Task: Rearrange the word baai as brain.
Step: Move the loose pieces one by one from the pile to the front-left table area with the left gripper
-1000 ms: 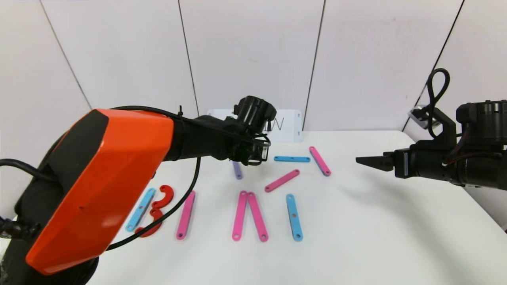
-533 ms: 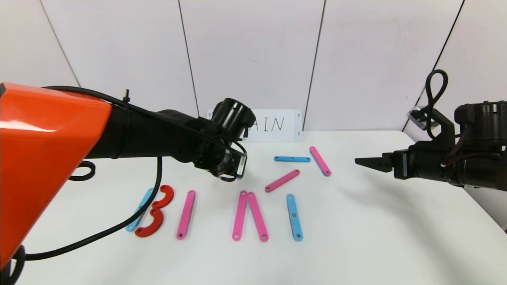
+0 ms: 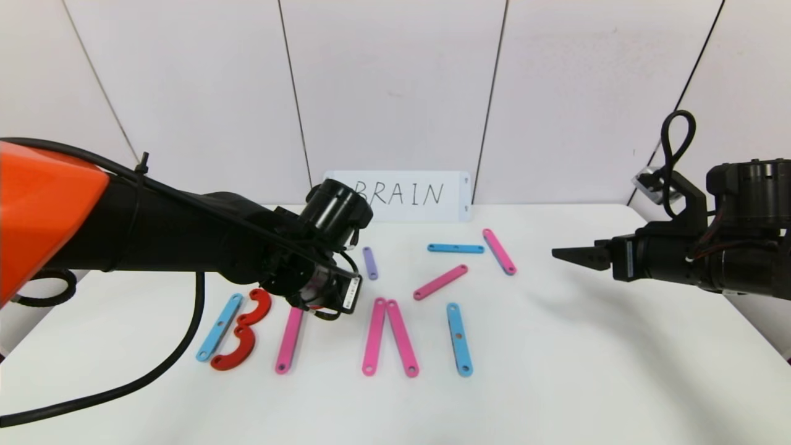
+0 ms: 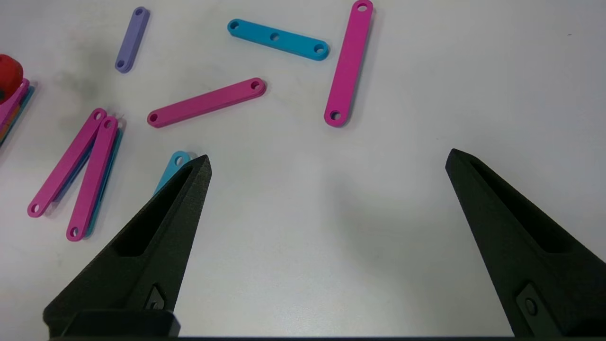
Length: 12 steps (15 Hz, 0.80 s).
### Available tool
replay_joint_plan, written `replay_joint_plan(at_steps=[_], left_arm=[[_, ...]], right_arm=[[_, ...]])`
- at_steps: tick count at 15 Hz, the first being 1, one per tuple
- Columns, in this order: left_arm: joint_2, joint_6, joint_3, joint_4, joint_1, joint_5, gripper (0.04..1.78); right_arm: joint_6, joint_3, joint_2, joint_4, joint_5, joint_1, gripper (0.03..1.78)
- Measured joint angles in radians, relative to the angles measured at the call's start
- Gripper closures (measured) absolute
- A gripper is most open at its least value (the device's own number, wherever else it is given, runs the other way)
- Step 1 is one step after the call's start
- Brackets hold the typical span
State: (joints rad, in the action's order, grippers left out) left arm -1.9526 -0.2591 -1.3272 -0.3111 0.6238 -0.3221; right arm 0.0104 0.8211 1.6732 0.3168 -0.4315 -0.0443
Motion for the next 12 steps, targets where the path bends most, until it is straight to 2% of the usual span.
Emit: replay_joint_plan(at_steps=[5, 12], left_arm=[[0.008, 0.056, 0.11, 0.111, -0.007, 0.04, 1.52], [-0.01, 0.086, 0.134, 0.119, -0.027, 0.042, 1.52]], right_arm=[[0.0, 0.0, -0.003, 0.0, 0.0, 0.0, 0.08], [0.0, -0.003, -0.003, 0.0, 0.0, -0.001, 0.08]])
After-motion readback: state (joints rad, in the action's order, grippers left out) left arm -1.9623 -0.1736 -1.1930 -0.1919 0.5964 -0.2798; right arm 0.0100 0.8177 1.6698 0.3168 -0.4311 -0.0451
